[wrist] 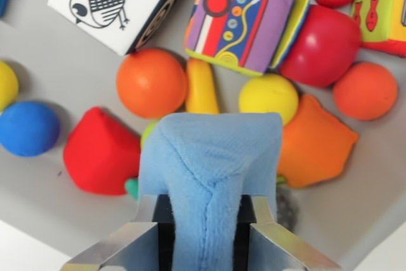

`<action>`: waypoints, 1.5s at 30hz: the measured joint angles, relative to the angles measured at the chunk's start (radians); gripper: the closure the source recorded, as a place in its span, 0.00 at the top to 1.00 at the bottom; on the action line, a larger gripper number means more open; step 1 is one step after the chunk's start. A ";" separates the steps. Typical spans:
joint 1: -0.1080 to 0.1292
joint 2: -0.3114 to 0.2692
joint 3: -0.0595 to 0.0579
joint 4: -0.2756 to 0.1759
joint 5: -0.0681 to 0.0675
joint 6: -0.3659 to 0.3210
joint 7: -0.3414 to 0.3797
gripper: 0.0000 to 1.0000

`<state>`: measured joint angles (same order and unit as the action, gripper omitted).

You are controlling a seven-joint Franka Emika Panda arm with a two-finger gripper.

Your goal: Pick an object from the bin

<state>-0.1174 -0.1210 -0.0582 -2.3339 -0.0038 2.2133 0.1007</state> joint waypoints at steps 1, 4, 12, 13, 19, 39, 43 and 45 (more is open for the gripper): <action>0.000 -0.003 0.000 0.003 0.000 -0.006 0.000 0.00; 0.000 -0.019 0.000 0.021 -0.001 -0.041 0.001 0.00; 0.000 -0.049 0.000 0.066 -0.002 -0.116 0.002 0.00; 0.000 -0.052 0.000 0.072 -0.002 -0.125 0.002 0.00; 0.000 -0.068 0.000 0.103 -0.002 -0.172 0.003 0.00; 0.000 -0.088 0.001 0.166 -0.002 -0.256 0.003 0.00; 0.000 -0.087 0.001 0.166 -0.002 -0.256 0.003 0.00; 0.000 -0.086 0.001 0.165 -0.002 -0.256 0.003 0.00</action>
<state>-0.1174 -0.2074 -0.0573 -2.1685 -0.0061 1.9577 0.1040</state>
